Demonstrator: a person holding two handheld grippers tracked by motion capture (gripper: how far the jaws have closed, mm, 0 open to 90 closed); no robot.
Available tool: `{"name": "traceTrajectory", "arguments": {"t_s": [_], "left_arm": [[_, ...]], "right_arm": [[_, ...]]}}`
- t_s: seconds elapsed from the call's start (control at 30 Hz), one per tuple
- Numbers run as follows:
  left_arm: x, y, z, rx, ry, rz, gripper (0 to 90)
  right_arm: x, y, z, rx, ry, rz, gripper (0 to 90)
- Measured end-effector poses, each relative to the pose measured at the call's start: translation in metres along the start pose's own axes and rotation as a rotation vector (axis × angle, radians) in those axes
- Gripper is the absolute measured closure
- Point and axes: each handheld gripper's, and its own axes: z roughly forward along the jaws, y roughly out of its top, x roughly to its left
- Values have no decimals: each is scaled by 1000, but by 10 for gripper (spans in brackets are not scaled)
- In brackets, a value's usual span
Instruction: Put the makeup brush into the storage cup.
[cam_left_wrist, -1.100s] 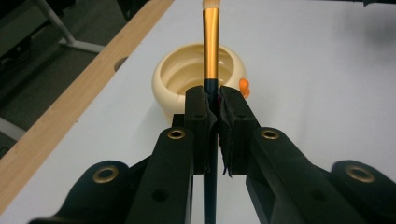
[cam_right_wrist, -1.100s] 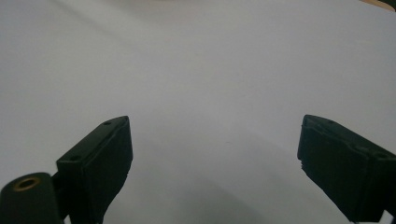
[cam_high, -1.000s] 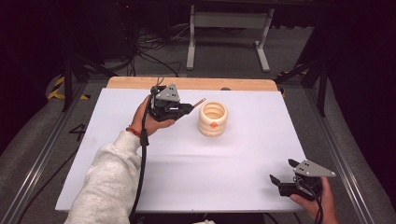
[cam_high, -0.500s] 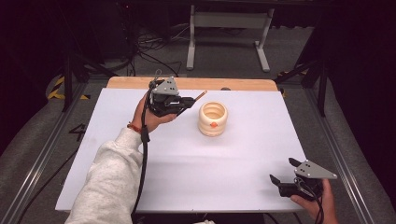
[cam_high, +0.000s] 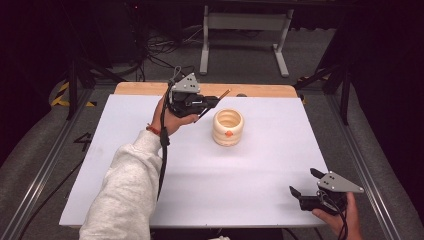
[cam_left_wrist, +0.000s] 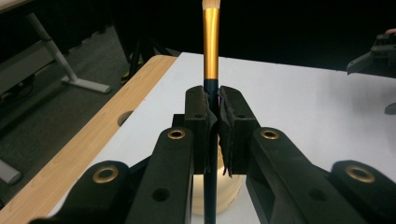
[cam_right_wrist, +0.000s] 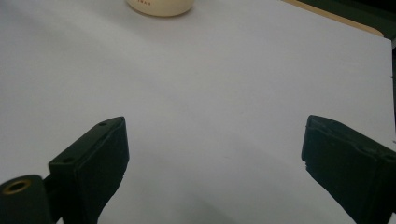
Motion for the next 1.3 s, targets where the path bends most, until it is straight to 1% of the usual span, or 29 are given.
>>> {"name": "traceTrajectory", "arguments": {"t_s": [0.03,0.1,0.17,0.2,0.3,0.4,0.47,0.5,0.57,0.63,0.67,0.73,0.77,0.87,0.9,1.03,1.1,1.17,1.23,1.3], "left_arm": [[0,1,1,-2,4,0,830],[0,2,4,-12,-1,-7,830],[1,3,6,-11,-1,-4,830],[1,4,10,-15,-2,-12,829],[1,6,13,-10,-1,-9,830],[1,9,16,-14,0,-11,830],[0,11,19,-20,-8,-14,829],[0,12,21,-19,-3,-7,830],[0,13,23,-25,-8,-5,830],[-1,15,26,-25,-2,-3,829],[-1,15,28,-32,-12,-11,829],[-1,17,30,-34,-8,-9,829],[-1,18,32,-36,-12,-11,829],[0,19,36,-20,-16,-8,829],[0,20,38,-20,-20,-16,830],[1,21,41,-28,-25,-19,830],[1,22,43,-24,-19,-17,830],[2,22,45,-32,-24,-28,829],[2,22,47,-35,-24,-23,829],[1,23,49,-43,-19,-29,830]], "right_arm": [[0,0,0,3,0,-2,82],[0,0,0,4,-3,-4,82],[0,0,0,3,-2,-2,82],[0,0,0,3,-9,1,82],[-1,0,0,4,-6,7,82],[-1,-1,1,23,-17,11,84],[-1,-1,1,23,-17,11,84],[-1,-1,1,22,-18,11,84],[-1,-1,1,19,-19,12,84],[-1,0,1,19,-18,13,84],[-1,0,1,21,-18,11,85],[-1,0,1,22,-15,9,85],[-1,0,1,22,-16,9,85],[-1,-1,1,22,-18,13,87],[-1,-1,1,23,-17,14,87],[-1,0,1,20,-15,10,87],[-2,-1,2,21,-16,12,87],[-2,0,1,21,-17,13,87],[-2,0,1,20,-16,14,87],[-2,-1,1,19,-16,14,87]]}}
